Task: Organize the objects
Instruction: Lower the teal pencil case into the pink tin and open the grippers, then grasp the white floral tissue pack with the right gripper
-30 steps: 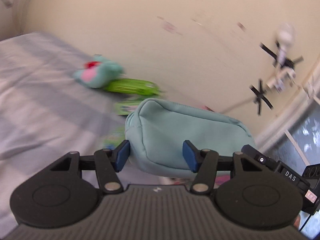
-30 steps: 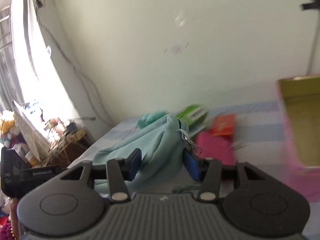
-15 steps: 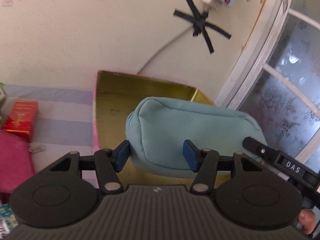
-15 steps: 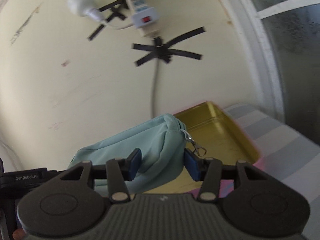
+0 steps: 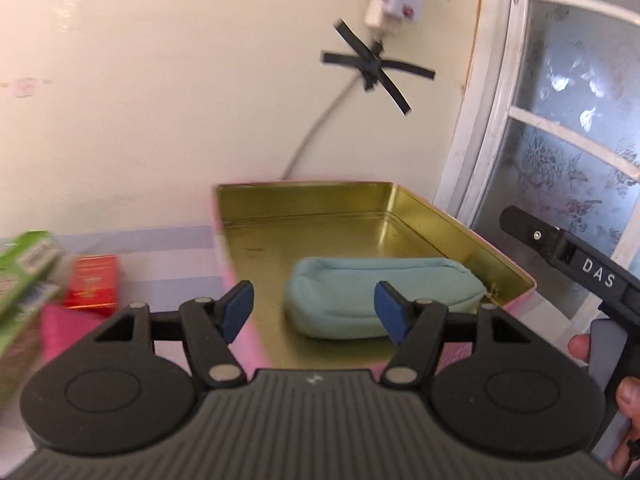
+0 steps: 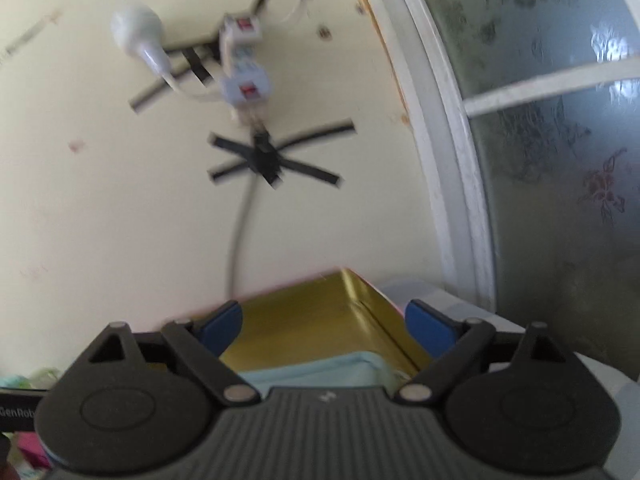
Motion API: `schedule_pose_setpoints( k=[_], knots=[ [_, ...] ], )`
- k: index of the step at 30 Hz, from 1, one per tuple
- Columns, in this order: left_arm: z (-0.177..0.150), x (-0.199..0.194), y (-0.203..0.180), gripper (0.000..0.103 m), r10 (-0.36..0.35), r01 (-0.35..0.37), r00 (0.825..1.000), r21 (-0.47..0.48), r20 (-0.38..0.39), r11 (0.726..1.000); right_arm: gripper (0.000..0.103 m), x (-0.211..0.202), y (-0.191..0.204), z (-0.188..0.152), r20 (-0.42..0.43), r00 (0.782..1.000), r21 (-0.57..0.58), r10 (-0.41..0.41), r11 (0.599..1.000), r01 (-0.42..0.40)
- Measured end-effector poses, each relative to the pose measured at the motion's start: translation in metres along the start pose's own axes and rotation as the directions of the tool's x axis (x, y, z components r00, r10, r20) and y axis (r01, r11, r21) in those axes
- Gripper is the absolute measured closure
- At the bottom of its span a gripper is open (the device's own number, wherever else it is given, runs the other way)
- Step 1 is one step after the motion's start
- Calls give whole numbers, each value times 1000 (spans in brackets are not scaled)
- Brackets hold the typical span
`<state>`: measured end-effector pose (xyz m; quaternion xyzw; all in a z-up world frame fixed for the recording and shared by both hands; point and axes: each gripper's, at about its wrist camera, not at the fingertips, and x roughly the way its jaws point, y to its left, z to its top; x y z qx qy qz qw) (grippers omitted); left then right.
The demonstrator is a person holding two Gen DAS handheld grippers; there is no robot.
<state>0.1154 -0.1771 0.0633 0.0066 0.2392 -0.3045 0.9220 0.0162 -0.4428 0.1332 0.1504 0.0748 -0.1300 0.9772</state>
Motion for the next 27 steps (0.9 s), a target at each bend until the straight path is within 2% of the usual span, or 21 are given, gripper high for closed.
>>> schedule_pose_setpoints(
  k=[3, 8, 12, 16, 19, 21, 23, 27],
  knots=[
    [-13, -31, 35, 30, 41, -41, 999, -11, 28, 999, 11, -18, 37, -9, 32, 998, -59, 55, 997, -53],
    [-39, -71, 99, 30, 158, -158, 986, -8, 60, 987, 11, -43, 108, -38, 5, 981, -191, 195, 963, -191],
    [-49, -87, 151, 30, 245, -242, 967, -57, 69, 969, 12, -51, 166, -61, -90, 950, -277, 299, 909, -312],
    [-54, -90, 193, 30, 275, -263, 960, -167, 51, 950, 12, -51, 216, -90, -234, 902, -393, 361, 814, -428],
    [-57, -87, 207, 30, 259, -249, 966, -222, 19, 943, 12, -42, 244, -112, -372, 866, -440, 336, 757, -483],
    [-60, -87, 210, 30, 253, -248, 967, -240, -10, 938, 12, -36, 255, -123, -417, 866, -477, 274, 746, -466],
    [-62, -89, 211, 30, 226, -224, 974, -256, -22, 940, 11, -28, 258, -131, -448, 867, -484, 217, 757, -439],
    [-64, -93, 208, 30, 188, -185, 982, -256, -14, 949, 5, -21, 253, -139, -486, 858, -435, 166, 805, -403]
  ],
)
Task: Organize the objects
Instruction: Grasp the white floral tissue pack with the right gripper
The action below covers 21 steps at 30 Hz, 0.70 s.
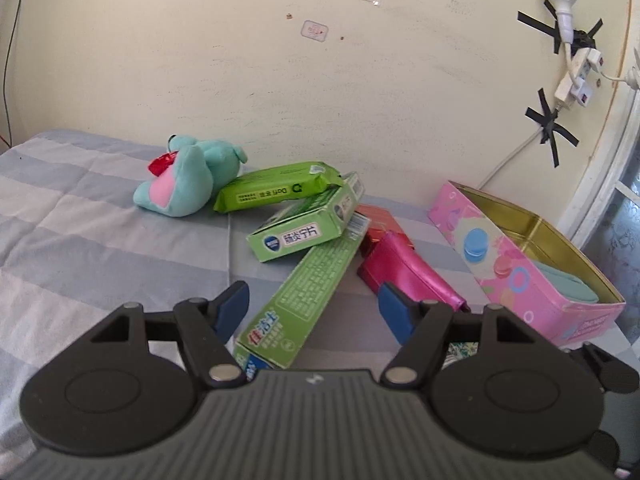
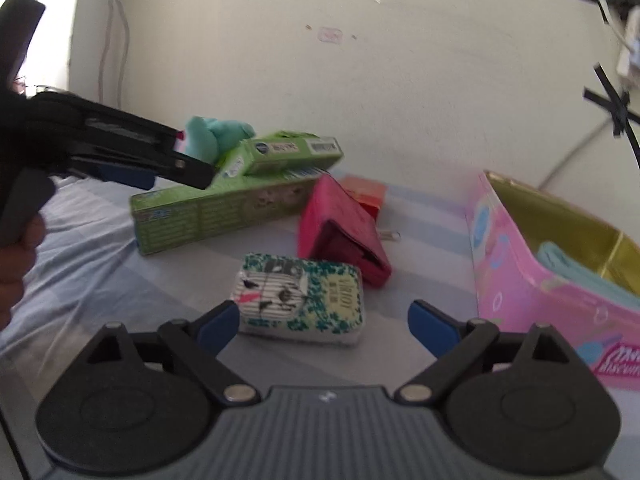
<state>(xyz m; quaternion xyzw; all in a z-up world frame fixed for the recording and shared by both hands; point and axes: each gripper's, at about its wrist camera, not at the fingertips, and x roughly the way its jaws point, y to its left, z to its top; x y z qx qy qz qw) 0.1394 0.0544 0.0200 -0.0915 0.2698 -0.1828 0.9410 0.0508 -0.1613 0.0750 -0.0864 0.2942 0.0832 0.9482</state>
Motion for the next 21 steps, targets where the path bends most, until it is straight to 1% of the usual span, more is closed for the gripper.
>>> schedule_pose_setpoints(
  k=[5, 9, 10, 12, 13, 14, 16, 19, 21],
  knots=[
    [-3, -1, -5, 30, -15, 15, 1000, 24, -5, 1000, 4, 16, 3, 2, -84, 996, 5, 11, 1000, -11],
    [-2, -3, -5, 30, -24, 24, 1000, 17, -4, 1000, 5, 25, -3, 5, -122, 990, 84, 66, 995, -56],
    [-2, -4, -4, 30, -29, 29, 1000, 17, -3, 999, 8, 27, -6, 6, -123, 988, 108, 92, 991, -78],
    [-1, -4, -2, 30, -25, 25, 1000, 14, -2, 1000, 21, 25, -2, 6, -108, 989, 87, 104, 992, -94],
    [0, -3, 1, 30, -24, 24, 1000, 4, -8, 1000, 30, 22, 2, 6, -101, 989, 65, 112, 992, -106],
    [0, -1, 4, 30, -29, 29, 999, -13, -17, 1000, 42, 20, 4, 5, -96, 987, 54, 128, 991, -124],
    [1, 3, 10, 30, -43, 41, 998, -46, -44, 998, 48, 14, 7, 3, -94, 983, 30, 155, 988, -153],
    [1, 4, 13, 30, -62, 58, 997, -64, -56, 996, 51, 1, 7, -2, -91, 977, -10, 191, 981, -193],
    [0, 3, 11, 30, -105, 102, 993, -61, -60, 993, 52, -9, 4, -11, -102, 970, -19, 222, 974, -225]
  ],
)
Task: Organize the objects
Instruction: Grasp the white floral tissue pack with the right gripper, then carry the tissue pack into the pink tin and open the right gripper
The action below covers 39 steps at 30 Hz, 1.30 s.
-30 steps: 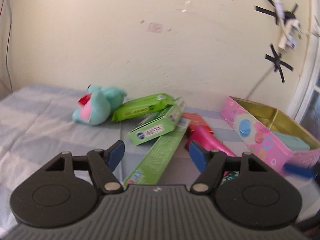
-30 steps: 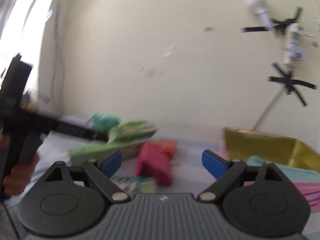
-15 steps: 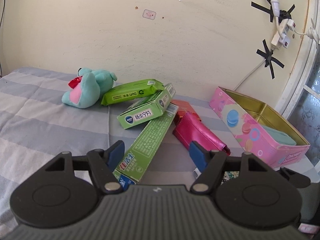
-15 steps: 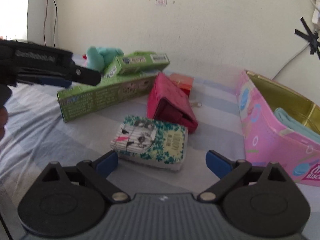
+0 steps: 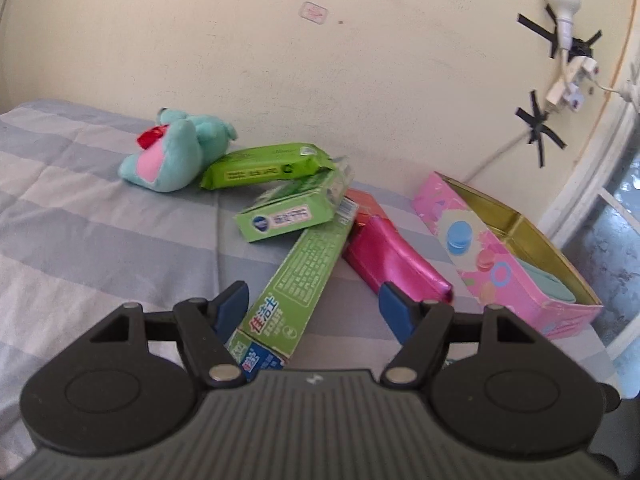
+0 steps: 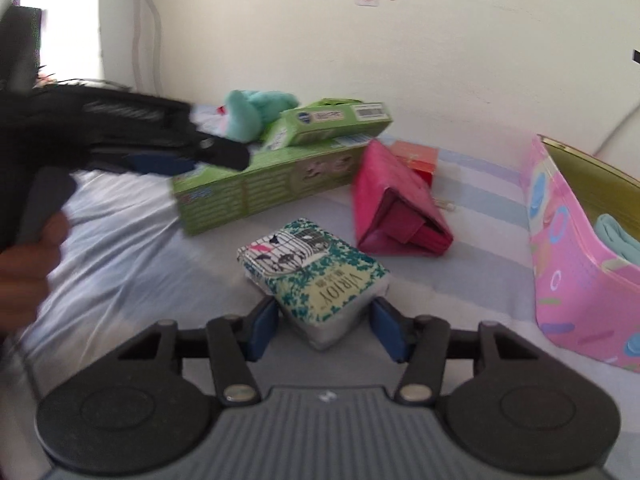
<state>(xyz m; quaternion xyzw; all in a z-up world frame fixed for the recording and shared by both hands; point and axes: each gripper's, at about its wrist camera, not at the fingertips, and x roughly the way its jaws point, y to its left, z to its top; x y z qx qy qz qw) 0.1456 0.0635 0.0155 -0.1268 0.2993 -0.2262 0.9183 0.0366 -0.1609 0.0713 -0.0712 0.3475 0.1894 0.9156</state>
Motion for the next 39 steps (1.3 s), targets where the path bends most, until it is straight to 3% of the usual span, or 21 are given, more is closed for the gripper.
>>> schedule_pose_setpoints(
  k=[3, 5, 7, 9, 14, 17, 21, 24, 25, 27, 28, 29, 31, 34, 39],
  knots=[
    [-2, -1, -7, 29, -114, 115, 993, 19, -15, 993, 47, -18, -2, -17, 14, 1000, -7, -5, 1000, 5],
    [-7, -1, -16, 28, -186, 188, 982, 56, -38, 981, 27, -27, -8, -30, 27, 999, 21, -27, 999, 26],
    [-12, 0, -27, 28, -203, 208, 977, 109, -62, 972, 27, -36, -12, -39, 40, 999, 43, -26, 999, 24],
    [-16, -8, -37, 29, -171, 173, 985, 153, -29, 973, 27, -38, -14, -40, 41, 999, 40, -30, 999, 29],
    [-24, -48, -32, 28, -268, 266, 962, 33, 56, 963, 27, -38, -21, -38, 27, 999, 38, -32, 999, 31],
    [-29, -42, -49, 29, -261, 262, 965, 67, -16, 963, 26, -34, -26, -37, 37, 999, 45, -7, 999, 6],
    [-34, -13, -65, 30, -94, 105, 990, 110, -103, 988, 26, -29, -23, -31, 41, 999, 33, 18, 999, -20],
    [-37, 14, -62, 30, -13, 32, 981, 95, -195, 995, 26, -24, -17, -25, 36, 999, -11, 22, 1000, -22],
    [-38, 17, -62, 30, -24, 41, 981, 86, -190, 995, 26, -21, -17, -22, 29, 999, -23, 25, 999, -24],
    [-37, 22, -69, 44, -87, 106, 971, 75, -223, 992, 27, -12, -17, -16, 10, 999, -33, 51, 998, -51],
    [-36, 24, -75, 44, -102, 122, 967, 70, -233, 990, 30, -8, -17, -13, 13, 998, -37, 63, 997, -62],
    [-34, 24, -82, 45, -87, 111, 969, 95, -229, 989, 43, -6, -17, -10, 15, 997, -44, 76, 996, -76],
    [-26, 22, -100, 45, -83, 115, 975, 147, -207, 982, 46, -6, -18, -7, 37, 999, -41, 38, 999, -36],
    [-4, 20, -130, 45, -148, 178, 977, 207, -156, 962, 47, -26, -33, -4, 115, 993, -12, 7, 1000, -6],
    [38, 64, -195, 44, -233, 266, 962, 288, -144, 920, 46, -64, -83, 19, 253, 959, 37, -126, 992, 120]
  ],
)
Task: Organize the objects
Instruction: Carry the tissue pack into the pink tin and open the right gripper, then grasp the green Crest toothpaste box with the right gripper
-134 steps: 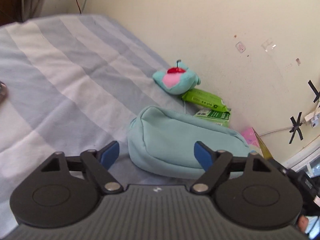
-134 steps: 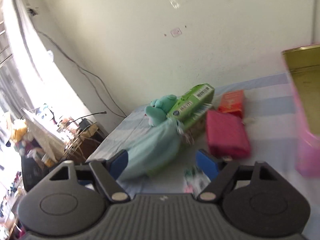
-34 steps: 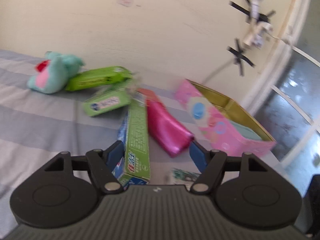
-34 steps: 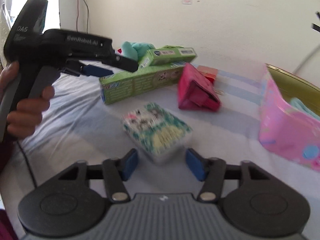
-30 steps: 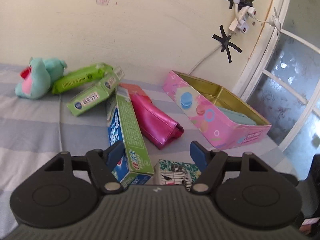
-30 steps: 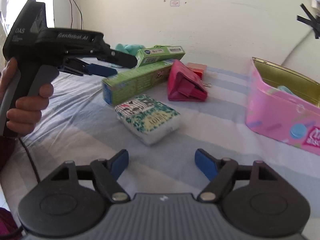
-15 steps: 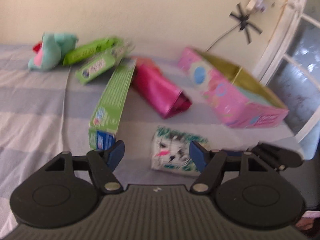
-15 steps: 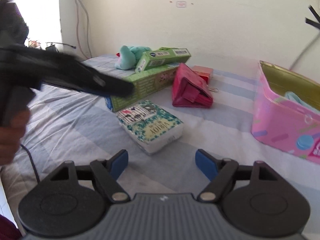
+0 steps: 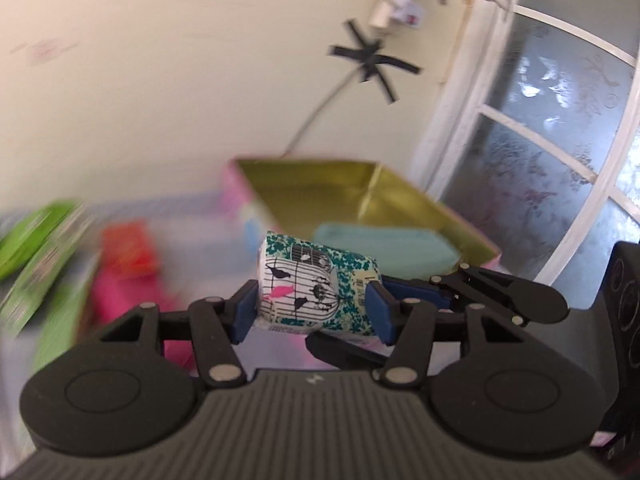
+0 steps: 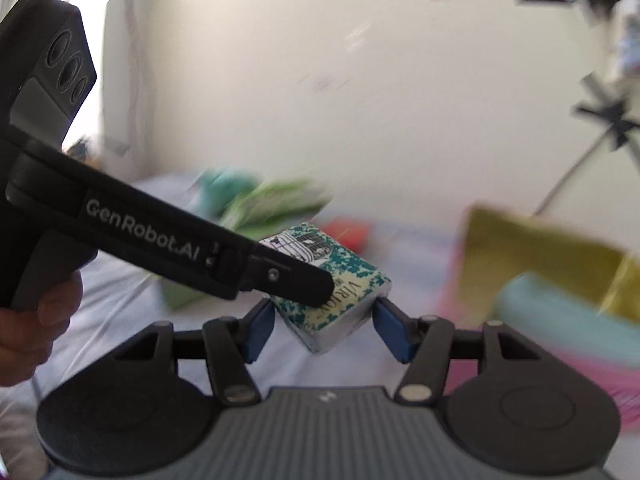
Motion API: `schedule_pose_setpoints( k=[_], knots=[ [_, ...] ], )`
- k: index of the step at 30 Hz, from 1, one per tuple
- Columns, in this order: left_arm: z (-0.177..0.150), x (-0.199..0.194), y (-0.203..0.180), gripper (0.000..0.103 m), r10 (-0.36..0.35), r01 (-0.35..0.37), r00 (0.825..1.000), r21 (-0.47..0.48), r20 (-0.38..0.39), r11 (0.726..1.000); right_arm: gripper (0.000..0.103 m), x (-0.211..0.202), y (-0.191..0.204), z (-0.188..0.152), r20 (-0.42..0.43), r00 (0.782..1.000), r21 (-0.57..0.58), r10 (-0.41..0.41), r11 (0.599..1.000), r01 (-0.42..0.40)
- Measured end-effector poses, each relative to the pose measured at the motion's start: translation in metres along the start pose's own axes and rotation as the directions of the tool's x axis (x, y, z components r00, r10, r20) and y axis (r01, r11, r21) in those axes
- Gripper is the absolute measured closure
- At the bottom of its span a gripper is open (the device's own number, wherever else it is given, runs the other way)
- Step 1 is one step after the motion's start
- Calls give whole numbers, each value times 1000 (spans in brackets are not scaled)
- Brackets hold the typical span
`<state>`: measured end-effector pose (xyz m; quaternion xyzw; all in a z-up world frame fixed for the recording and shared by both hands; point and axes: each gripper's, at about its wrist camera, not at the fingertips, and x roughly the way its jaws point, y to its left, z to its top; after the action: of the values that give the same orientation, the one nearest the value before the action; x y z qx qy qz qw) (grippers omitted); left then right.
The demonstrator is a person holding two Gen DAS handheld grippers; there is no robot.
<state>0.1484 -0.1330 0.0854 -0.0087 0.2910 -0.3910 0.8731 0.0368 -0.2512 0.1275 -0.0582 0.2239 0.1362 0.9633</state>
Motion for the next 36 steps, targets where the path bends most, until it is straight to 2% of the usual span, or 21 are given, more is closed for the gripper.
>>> schedule_pose_setpoints(
  k=[3, 7, 11, 13, 16, 22, 26, 30, 33, 36],
  knots=[
    [23, 54, -14, 44, -24, 24, 999, 0, -44, 1000, 46, 6, -42, 9, -5, 996, 31, -84, 996, 84],
    [44, 113, -33, 44, -7, 8, 996, 16, -83, 1000, 46, 35, -103, 9, -89, 988, 111, -125, 985, 134],
    [53, 145, -42, 38, 69, -65, 994, 54, -89, 996, 45, 64, -145, 9, -151, 978, 175, -147, 969, 173],
    [55, 152, -41, 38, 128, -123, 988, 55, -89, 991, 44, 73, -157, 8, -167, 967, 184, -192, 958, 221],
    [52, 138, -33, 38, 173, -170, 983, 50, -67, 984, 44, 71, -165, 0, -144, 960, 211, -242, 940, 268],
    [29, 57, -10, 38, 183, -183, 983, 39, 3, 982, 44, 26, -142, -19, -30, 971, 304, -239, 923, 236],
    [-12, 3, 7, 37, 199, -200, 980, 43, 23, 979, 41, -2, -112, -31, 66, 976, 312, -207, 933, 177],
    [-57, -29, 23, 36, 240, -240, 971, 37, -1, 970, 36, -29, -65, -49, 157, 972, 280, -174, 952, 125],
    [-86, -38, 40, 36, 287, -287, 956, 11, -63, 958, 35, -31, -34, -57, 153, 980, 236, -126, 968, 87],
    [-106, -44, 57, 37, 334, -338, 937, -19, -105, 941, 35, -20, -11, -61, 81, 995, 211, -50, 977, 32]
  ],
)
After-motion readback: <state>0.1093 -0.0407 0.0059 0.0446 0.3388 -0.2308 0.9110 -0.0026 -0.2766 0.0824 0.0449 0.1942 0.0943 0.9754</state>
